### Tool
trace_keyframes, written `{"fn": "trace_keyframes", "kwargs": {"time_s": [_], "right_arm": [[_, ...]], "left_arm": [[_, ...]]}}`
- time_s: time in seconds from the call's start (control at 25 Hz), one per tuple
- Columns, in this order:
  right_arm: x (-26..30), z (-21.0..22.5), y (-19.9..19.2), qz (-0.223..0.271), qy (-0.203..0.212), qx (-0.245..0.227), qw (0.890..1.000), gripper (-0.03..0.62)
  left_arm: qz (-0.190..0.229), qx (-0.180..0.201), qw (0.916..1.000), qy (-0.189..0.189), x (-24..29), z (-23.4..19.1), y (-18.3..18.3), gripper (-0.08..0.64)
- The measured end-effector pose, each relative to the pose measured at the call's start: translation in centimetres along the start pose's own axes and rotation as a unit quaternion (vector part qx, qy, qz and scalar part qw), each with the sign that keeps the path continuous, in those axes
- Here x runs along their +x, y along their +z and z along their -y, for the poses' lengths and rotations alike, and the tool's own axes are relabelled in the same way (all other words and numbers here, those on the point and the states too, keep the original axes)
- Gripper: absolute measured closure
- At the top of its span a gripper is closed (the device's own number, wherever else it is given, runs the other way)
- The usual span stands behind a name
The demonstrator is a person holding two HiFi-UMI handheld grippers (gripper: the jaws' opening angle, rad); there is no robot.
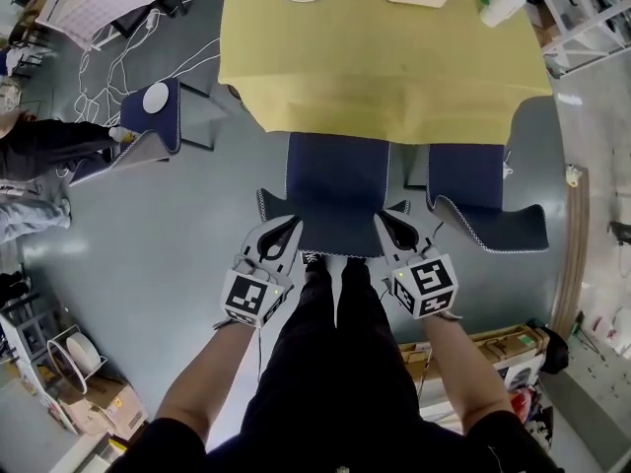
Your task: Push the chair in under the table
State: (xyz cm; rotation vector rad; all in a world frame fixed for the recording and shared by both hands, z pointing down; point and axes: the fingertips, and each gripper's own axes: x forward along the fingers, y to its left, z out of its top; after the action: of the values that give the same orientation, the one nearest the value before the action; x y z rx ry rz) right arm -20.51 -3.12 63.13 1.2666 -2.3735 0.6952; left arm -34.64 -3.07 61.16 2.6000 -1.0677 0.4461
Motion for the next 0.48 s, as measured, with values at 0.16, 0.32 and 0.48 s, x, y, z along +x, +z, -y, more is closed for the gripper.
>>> {"fn": "trace_keyframes", "kwargs": {"time_s": [0.16,0.32,0.48], "right_arm": [[0.4,-1.0,-2.1,-0.034,0.027,-0.018,0.999,0.575],[0.9,-2.5,-4.7,-0.076,0.054,-0.054,0.994,0.471],[1.3,-3.7,-7.6,-0.123,0.088,-0.104,0.983,0.432]], "left_arm": [[-0.043,0.044,0.9979,-0.02,0.0,0.7,-2.0,0.549],[-0.106,0.109,0.9864,-0.062,-0.5,1.8,-5.9,0.483],[-0.155,0.152,0.9712,-0.097,-0.8,2.6,-9.1,0.42]]}}
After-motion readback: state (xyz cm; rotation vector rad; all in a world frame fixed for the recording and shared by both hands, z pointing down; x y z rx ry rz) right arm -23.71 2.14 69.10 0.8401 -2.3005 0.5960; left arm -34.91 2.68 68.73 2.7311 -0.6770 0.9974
